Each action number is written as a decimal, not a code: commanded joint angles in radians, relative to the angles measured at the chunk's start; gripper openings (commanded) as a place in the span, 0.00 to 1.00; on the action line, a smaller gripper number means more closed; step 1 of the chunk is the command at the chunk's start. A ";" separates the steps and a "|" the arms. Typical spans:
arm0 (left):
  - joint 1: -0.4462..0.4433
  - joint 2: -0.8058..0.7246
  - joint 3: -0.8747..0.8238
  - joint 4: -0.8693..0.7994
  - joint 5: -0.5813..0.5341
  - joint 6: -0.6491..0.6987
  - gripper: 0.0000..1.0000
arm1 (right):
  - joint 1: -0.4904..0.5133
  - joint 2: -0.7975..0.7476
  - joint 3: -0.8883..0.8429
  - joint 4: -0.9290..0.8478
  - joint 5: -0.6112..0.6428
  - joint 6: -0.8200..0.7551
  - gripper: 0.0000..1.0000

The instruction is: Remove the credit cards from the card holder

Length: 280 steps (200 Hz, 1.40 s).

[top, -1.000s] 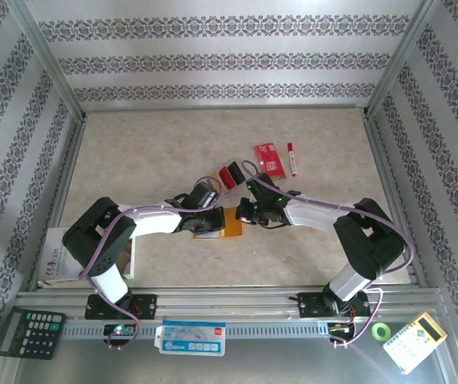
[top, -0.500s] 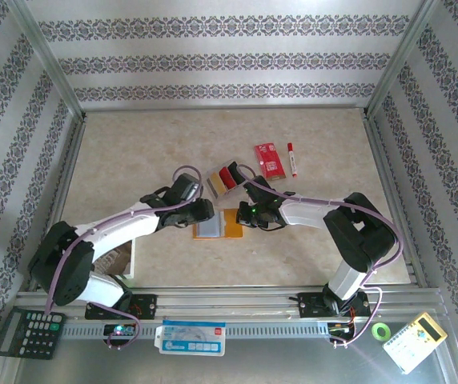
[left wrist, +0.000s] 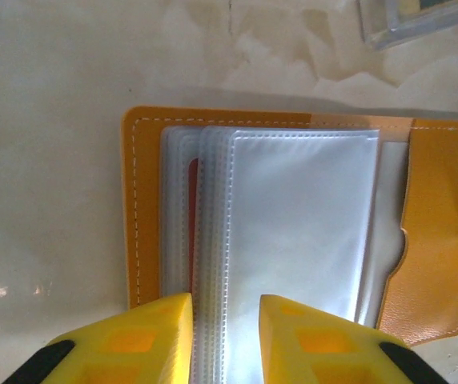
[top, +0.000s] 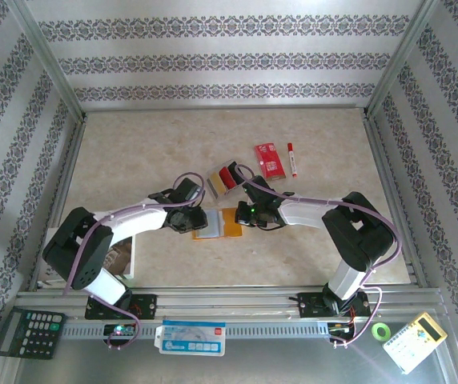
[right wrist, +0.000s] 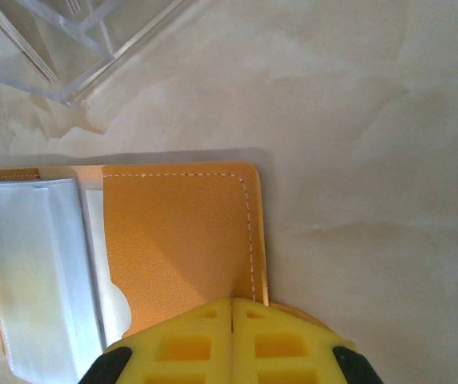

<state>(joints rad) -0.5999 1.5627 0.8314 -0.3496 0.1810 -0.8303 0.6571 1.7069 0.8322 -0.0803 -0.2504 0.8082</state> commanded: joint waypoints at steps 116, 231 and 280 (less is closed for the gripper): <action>0.003 0.086 0.036 -0.031 0.033 0.022 0.16 | 0.014 0.059 -0.008 -0.041 0.024 -0.018 0.05; -0.018 0.120 0.030 0.035 0.069 -0.020 0.05 | 0.010 -0.002 -0.002 -0.005 -0.032 -0.038 0.08; -0.018 0.099 0.009 0.018 0.035 -0.010 0.05 | 0.008 -0.128 0.042 -0.098 0.039 -0.097 0.14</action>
<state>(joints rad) -0.6029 1.6409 0.8787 -0.3168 0.2607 -0.8383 0.6590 1.6650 0.8368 -0.1154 -0.2577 0.7593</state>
